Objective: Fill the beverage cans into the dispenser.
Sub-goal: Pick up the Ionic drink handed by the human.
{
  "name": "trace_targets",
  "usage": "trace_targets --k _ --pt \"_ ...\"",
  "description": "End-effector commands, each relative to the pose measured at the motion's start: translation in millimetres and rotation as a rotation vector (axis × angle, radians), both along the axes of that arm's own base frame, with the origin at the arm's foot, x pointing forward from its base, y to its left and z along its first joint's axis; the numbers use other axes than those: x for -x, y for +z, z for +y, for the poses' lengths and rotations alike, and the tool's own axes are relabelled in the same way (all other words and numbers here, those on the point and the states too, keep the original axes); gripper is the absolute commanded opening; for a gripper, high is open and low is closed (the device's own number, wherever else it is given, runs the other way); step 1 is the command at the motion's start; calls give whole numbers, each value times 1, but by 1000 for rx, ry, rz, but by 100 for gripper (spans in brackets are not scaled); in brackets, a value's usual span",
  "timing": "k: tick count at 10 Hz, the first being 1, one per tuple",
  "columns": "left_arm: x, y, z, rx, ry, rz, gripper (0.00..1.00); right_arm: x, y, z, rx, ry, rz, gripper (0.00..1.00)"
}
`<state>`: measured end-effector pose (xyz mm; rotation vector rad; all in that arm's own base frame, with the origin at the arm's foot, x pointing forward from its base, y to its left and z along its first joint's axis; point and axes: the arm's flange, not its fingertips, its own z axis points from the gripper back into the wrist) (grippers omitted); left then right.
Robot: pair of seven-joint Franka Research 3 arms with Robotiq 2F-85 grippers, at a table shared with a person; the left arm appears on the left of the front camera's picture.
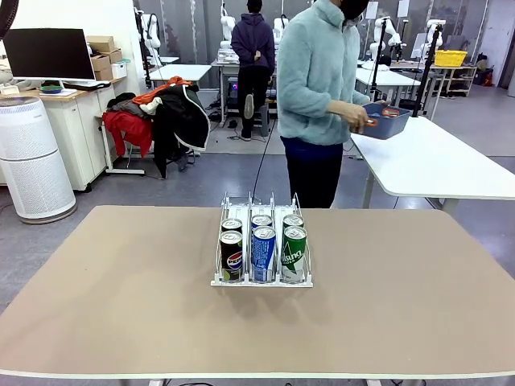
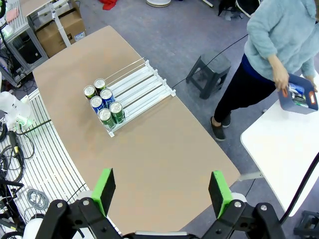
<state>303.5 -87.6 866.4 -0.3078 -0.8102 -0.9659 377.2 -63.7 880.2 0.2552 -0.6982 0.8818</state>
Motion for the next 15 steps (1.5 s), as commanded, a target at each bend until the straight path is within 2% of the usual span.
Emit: trace_targets --k 1,15 --pt "-1 -1 -1 -1 -3 2 100 1 0 1 1 2 0 100" --pt "-1 -1 -1 -1 -3 2 100 1 0 1 1 2 0 100"
